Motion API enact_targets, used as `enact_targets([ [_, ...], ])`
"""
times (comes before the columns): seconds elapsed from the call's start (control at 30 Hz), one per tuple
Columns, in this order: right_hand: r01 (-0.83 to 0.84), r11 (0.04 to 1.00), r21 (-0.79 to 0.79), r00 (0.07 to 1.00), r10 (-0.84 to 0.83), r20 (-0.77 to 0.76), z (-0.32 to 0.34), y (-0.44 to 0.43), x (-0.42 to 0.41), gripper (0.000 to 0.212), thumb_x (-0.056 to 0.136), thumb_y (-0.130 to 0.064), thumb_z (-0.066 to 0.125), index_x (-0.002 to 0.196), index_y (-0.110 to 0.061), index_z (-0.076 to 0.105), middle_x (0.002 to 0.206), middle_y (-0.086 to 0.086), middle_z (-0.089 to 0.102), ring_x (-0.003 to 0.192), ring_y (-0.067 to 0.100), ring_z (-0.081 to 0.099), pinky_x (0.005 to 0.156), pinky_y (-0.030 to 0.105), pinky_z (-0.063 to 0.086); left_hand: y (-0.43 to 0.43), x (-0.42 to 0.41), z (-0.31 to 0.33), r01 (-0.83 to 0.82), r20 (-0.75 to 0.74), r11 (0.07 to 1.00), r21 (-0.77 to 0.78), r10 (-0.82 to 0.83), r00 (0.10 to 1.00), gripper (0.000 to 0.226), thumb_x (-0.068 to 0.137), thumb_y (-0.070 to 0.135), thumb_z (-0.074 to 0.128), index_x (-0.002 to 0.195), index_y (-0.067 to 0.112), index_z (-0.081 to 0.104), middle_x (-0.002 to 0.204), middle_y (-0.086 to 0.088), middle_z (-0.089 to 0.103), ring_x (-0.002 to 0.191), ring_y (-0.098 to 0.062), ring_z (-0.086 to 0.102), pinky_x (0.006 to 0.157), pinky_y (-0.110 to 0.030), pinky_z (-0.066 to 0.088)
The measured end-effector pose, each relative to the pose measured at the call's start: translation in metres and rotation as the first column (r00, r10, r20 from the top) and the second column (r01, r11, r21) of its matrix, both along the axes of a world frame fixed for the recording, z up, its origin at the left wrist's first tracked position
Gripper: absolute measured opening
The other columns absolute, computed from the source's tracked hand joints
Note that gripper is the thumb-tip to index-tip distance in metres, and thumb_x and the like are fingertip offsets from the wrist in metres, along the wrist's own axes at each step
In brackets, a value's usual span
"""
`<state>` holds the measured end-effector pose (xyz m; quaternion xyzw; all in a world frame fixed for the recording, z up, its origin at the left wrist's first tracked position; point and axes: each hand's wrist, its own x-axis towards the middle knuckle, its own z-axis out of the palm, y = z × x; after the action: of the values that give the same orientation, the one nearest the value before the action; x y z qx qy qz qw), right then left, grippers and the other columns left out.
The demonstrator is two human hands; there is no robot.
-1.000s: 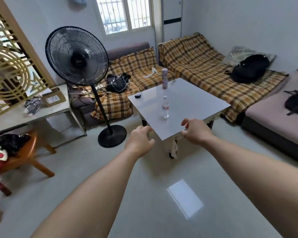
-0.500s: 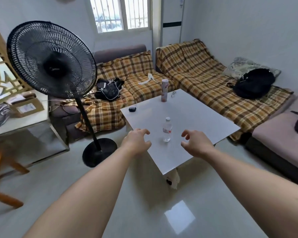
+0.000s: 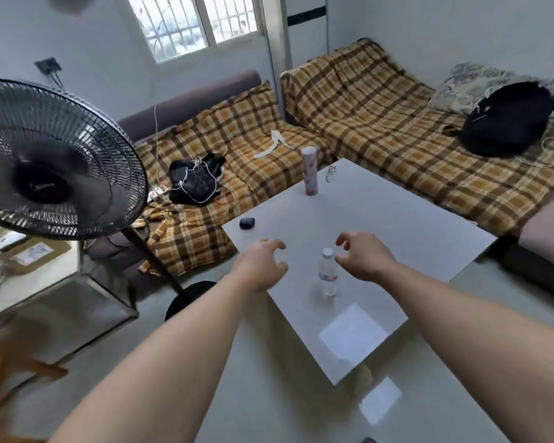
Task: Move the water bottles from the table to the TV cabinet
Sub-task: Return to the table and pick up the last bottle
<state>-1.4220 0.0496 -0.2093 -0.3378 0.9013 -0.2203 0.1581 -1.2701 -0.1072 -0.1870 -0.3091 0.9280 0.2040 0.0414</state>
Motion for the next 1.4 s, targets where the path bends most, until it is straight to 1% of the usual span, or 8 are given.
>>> enact_targets([
  [0.1,0.016,1.000,0.000,1.000,-0.016,0.026,0.000,-0.023,-0.036,0.037,0.083,-0.031,0.056,0.119,-0.021,0.058,0.119,0.007,0.063,0.106,0.026,0.059,0.088,0.036,0.050,-0.020,-0.038,-0.002,0.027,0.004,1.000,-0.005,-0.027,1.000,0.043,0.086,0.037,0.050,0.128,0.034,0.046,0.139,0.002,0.042,0.103,-0.020,0.055,0.077,-0.036,0.052],
  [0.2,0.041,0.999,-0.015,0.999,-0.040,0.029,0.002,-0.041,-0.067,0.037,0.083,-0.030,0.056,0.119,-0.021,0.059,0.120,0.007,0.062,0.106,0.026,0.059,0.089,0.036,0.050,-0.035,-0.074,-0.010,0.040,-0.005,0.999,0.014,-0.040,0.999,0.042,0.086,0.038,0.051,0.128,0.034,0.046,0.139,0.002,0.043,0.115,-0.020,0.050,0.086,-0.039,0.051],
  [0.53,0.188,0.981,0.051,0.979,-0.192,0.074,-0.029,-0.091,-0.130,0.036,0.083,-0.029,0.055,0.118,-0.020,0.060,0.117,0.006,0.063,0.102,0.025,0.060,0.088,0.037,0.052,-0.106,-0.173,-0.051,0.178,0.008,0.982,0.068,-0.178,0.984,0.042,0.086,0.036,0.053,0.128,0.032,0.048,0.135,0.002,0.047,0.120,-0.022,0.046,0.093,-0.038,0.045],
  [0.73,0.341,0.935,0.096,0.922,-0.352,0.160,-0.057,-0.120,-0.137,0.036,0.080,-0.030,0.053,0.115,-0.022,0.059,0.110,0.001,0.062,0.089,0.020,0.060,0.081,0.037,0.054,-0.137,-0.217,-0.072,0.376,0.031,0.923,0.077,-0.379,0.925,0.045,0.086,0.035,0.054,0.130,0.028,0.047,0.134,-0.001,0.048,0.123,-0.025,0.044,0.101,-0.044,0.041],
  [1.0,0.247,0.925,0.288,0.922,-0.316,0.224,-0.109,-0.153,-0.118,0.038,0.083,-0.030,0.053,0.120,-0.024,0.055,0.125,0.000,0.057,0.108,0.021,0.056,0.085,0.034,0.049,-0.169,-0.225,-0.105,0.423,0.071,0.892,0.161,-0.438,0.896,0.045,0.086,0.032,0.055,0.130,0.028,0.047,0.137,-0.002,0.045,0.124,-0.024,0.044,0.098,-0.037,0.041],
  [1.1,0.169,0.892,0.418,0.931,-0.284,0.230,-0.126,-0.158,-0.109,0.042,0.084,-0.027,0.051,0.126,-0.025,0.051,0.130,-0.002,0.054,0.114,0.022,0.053,0.080,0.030,0.043,-0.178,-0.218,-0.114,0.443,0.095,0.878,0.182,-0.464,0.881,0.045,0.087,0.031,0.053,0.132,0.026,0.046,0.137,-0.002,0.045,0.123,-0.024,0.044,0.097,-0.036,0.040],
  [1.23,0.129,0.835,0.535,0.953,-0.253,0.165,-0.143,-0.162,-0.097,0.037,0.080,-0.012,0.047,0.115,-0.021,0.054,0.122,0.001,0.053,0.105,0.025,0.057,0.072,0.027,0.039,-0.192,-0.208,-0.122,0.432,0.123,0.879,0.200,-0.460,0.879,0.045,0.088,0.029,0.052,0.133,0.025,0.046,0.137,-0.002,0.045,0.124,-0.024,0.043,0.096,-0.036,0.041],
  [1.4,0.215,0.844,0.491,0.938,-0.318,0.135,-0.157,-0.155,-0.094,0.031,0.079,-0.009,0.046,0.108,-0.014,0.056,0.116,0.009,0.054,0.100,0.032,0.059,0.069,0.030,0.042,-0.200,-0.198,-0.126,0.417,0.132,0.886,0.200,-0.446,0.885,0.045,0.088,0.031,0.051,0.133,0.026,0.046,0.136,-0.001,0.046,0.123,-0.023,0.044,0.095,-0.037,0.043],
])
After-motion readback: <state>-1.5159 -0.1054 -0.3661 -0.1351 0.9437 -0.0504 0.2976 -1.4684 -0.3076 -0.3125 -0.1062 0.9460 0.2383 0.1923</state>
